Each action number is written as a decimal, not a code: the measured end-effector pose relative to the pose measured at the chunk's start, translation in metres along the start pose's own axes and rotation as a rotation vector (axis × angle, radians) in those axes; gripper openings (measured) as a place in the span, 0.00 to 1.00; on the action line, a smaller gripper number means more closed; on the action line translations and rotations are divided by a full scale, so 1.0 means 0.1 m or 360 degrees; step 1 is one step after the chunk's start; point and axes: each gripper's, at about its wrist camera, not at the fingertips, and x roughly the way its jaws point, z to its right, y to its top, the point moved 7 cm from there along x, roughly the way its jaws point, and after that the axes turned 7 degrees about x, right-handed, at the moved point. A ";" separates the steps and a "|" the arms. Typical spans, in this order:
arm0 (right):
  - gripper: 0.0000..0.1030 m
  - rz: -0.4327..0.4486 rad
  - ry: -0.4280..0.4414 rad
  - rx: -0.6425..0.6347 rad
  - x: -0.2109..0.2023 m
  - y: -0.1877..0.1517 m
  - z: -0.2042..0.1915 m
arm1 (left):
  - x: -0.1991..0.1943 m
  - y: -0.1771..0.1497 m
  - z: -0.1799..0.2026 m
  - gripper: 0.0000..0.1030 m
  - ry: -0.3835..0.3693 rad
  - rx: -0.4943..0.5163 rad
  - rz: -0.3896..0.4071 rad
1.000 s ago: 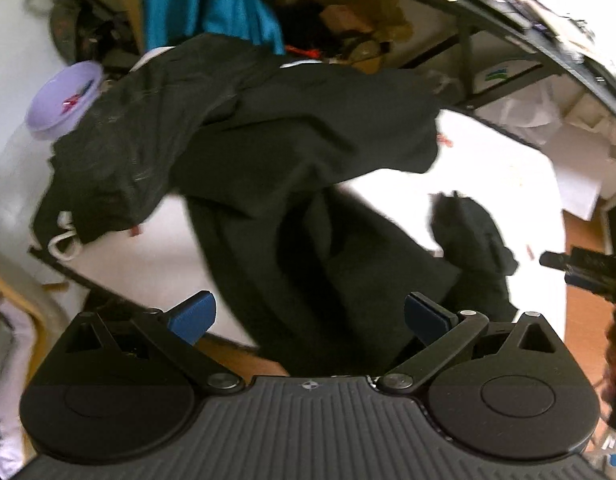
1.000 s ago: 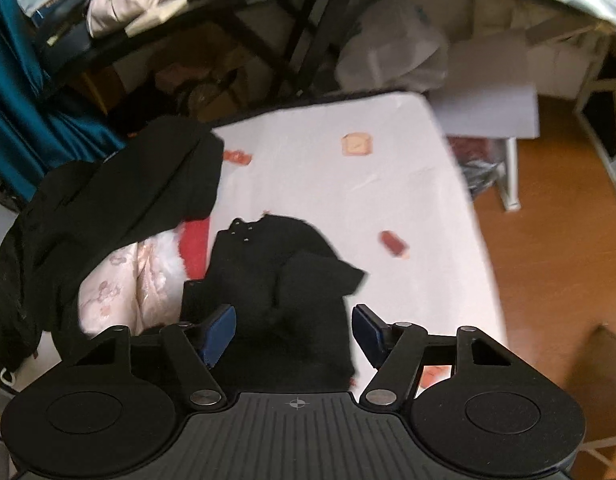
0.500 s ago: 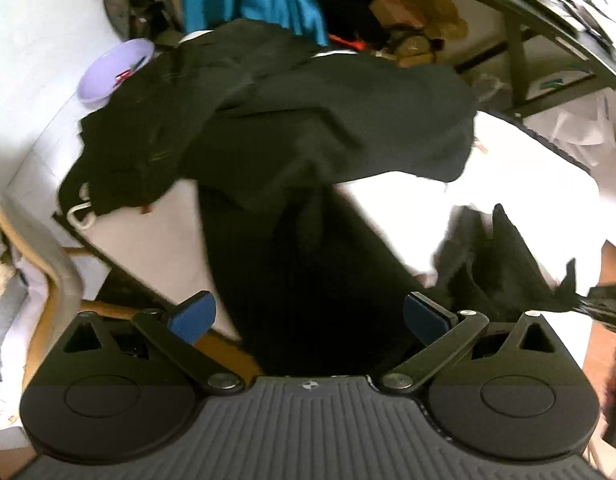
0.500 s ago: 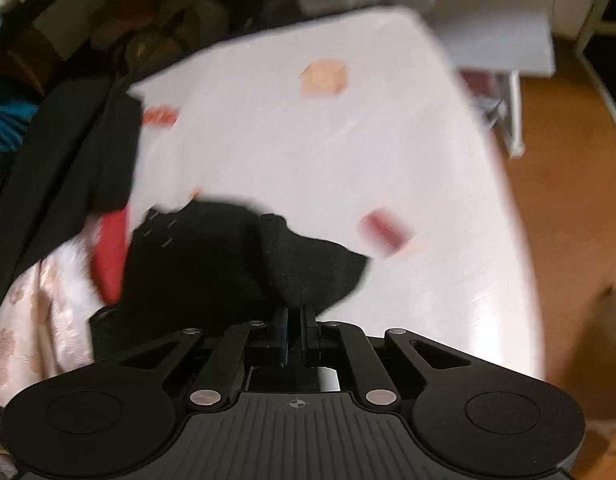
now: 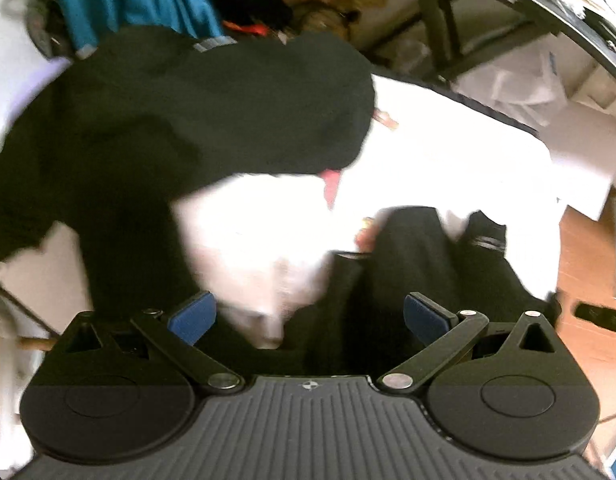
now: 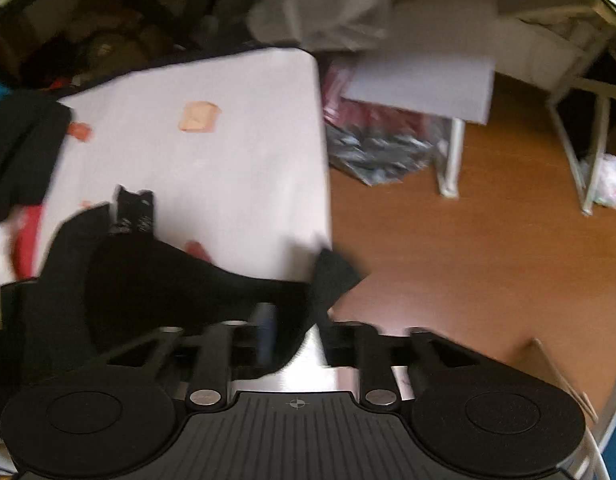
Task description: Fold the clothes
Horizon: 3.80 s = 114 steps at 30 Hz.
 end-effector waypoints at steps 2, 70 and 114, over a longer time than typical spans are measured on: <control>0.46 0.0022 0.0097 -0.0048 -0.03 0.06 -0.12 | 0.16 -0.01 0.17 0.99 -0.0071 0.0009 -0.0057; 0.75 0.0020 0.0448 -0.0018 0.18 0.79 -0.12 | 0.78 -0.06 0.53 0.02 -0.0198 -0.0322 -0.0243; 0.39 -0.0011 0.0340 0.0070 0.13 0.24 0.39 | 0.16 -0.53 0.46 0.07 -0.0212 -0.0280 -0.0224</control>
